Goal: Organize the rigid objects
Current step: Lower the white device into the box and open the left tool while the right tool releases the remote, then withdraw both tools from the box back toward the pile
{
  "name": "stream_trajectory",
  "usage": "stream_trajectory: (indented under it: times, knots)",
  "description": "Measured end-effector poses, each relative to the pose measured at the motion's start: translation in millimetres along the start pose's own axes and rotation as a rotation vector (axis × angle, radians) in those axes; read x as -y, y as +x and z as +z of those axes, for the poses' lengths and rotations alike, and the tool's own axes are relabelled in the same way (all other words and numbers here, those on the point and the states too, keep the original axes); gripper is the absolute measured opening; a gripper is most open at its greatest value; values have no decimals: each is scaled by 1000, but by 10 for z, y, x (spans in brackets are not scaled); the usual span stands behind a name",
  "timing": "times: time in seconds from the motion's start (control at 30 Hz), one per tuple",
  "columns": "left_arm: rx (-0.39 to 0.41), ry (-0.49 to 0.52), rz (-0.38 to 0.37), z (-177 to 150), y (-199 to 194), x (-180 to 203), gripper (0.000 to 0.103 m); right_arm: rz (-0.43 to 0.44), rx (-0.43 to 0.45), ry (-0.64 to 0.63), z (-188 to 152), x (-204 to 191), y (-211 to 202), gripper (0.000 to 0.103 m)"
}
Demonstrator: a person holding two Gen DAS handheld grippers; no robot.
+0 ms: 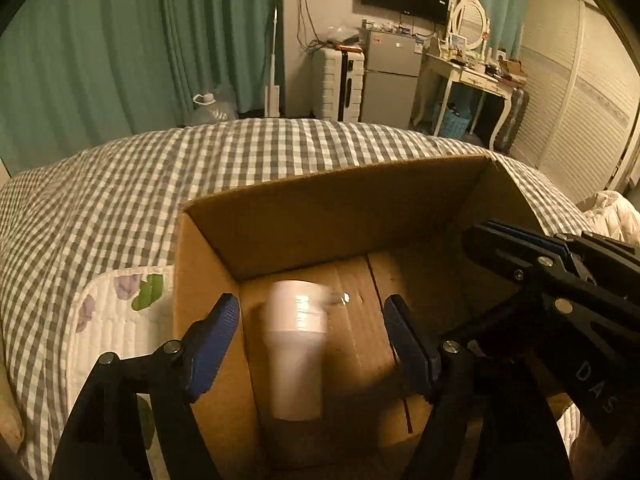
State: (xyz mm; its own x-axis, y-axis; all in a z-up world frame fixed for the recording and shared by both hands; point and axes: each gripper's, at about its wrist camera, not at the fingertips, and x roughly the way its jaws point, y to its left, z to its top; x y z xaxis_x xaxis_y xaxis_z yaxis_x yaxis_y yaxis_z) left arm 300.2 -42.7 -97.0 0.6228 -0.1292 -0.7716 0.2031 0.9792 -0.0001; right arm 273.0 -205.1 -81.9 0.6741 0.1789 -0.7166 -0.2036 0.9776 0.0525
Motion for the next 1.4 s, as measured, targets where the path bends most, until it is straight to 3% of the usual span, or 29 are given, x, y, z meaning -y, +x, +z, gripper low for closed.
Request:
stream_trajectory:
  times: [0.1,0.17,0.2,0.23,0.33,0.47,0.53,0.93,1.1,1.4]
  knots:
    - [9,-17,-3,9,-111,-41,77,-16,11,-8,-14,-13,-64,11]
    - [28,-29,11,5,-236,-69,77,-22,28,-3,6,-25,-141,33]
    - [41,-36,12,-6,-313,-92,77,-21,46,3,15,-19,-209,50]
    - [50,-42,9,-4,-369,-109,77,-18,65,10,32,-17,-280,54]
    - [85,-58,21,-13,-628,-169,81,-23,103,12,66,-34,-494,54]
    - [139,-76,34,-18,-1055,-253,85,-41,164,28,94,-79,-851,64]
    - [163,-77,37,-33,-1250,-265,86,-45,190,34,100,-108,-1064,65]
    - [348,-71,59,-325,-2567,-200,99,-96,398,36,-137,-390,-2465,103]
    - [420,-96,59,-504,-2980,-226,100,-136,463,29,-337,-468,-2927,103]
    - [467,-107,52,-764,-3296,-191,101,-192,511,29,-743,-560,-3373,103]
